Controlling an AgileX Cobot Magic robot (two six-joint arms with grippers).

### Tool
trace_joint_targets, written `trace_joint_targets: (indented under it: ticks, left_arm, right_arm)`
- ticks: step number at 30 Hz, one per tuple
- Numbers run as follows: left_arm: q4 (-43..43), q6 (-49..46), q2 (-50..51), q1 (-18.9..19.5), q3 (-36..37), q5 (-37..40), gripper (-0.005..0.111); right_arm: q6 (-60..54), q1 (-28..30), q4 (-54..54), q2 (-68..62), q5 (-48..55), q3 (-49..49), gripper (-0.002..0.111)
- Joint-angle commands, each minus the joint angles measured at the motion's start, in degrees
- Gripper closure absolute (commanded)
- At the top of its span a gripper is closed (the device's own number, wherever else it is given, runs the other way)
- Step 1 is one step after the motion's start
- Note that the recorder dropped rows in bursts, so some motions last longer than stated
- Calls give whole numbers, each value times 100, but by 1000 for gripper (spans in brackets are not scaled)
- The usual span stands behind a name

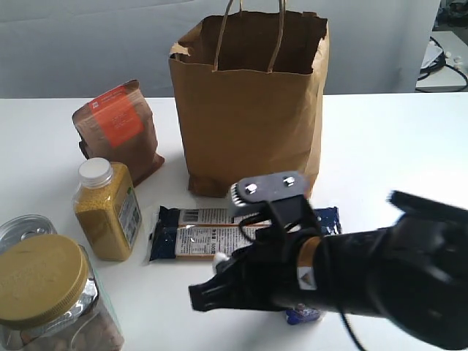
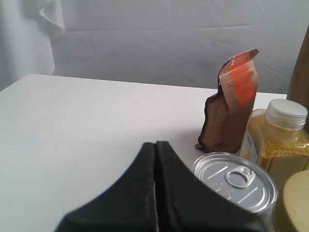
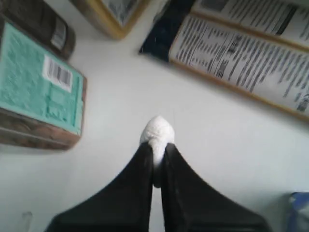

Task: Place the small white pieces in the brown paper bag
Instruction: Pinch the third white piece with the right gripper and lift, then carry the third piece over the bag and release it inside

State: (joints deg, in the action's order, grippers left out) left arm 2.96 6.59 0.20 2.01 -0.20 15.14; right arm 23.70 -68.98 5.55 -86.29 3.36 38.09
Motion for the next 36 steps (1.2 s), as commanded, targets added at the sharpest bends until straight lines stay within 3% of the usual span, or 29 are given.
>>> trace_joint_targets:
  ticks: [1, 6, 10, 13, 17, 19, 23, 33, 36]
  left_arm:
    - [-45, 31, -20, -31, 20, -13, 107]
    - [-45, 31, -20, -31, 20, -13, 107]
    - [-45, 31, -20, -31, 20, -13, 107]
    - [-45, 31, -20, -31, 20, -13, 107]
    - [-45, 31, -20, -31, 20, -13, 107]
    - [-45, 31, -20, -31, 20, -13, 107]
    - [-45, 31, -20, -31, 20, -13, 107]
    - [-45, 31, -20, -31, 20, -13, 107]
    - [-45, 31, -20, -31, 20, -13, 107]
  right_arm:
    - [135, 452, -80, 980, -423, -465, 108]
    - [3, 1556, -80, 2004, -757, -560, 108]
    - [-124, 2409, -51, 2399, -1863, -477, 108]
    - [-659, 2719, 65, 2143, -1847, 399, 108]
    - [-903, 2719, -47, 1027, -751, 2036, 108]
    - [-939, 2719, -90, 264, 409, 3129, 108]
    - [-940, 2719, -338, -463, 1550, 4147, 108]
    - [-852, 2785, -708, -1405, 3489, 5662, 108]
    - [-875, 2785, -753, -1432, 3571, 5729, 99]
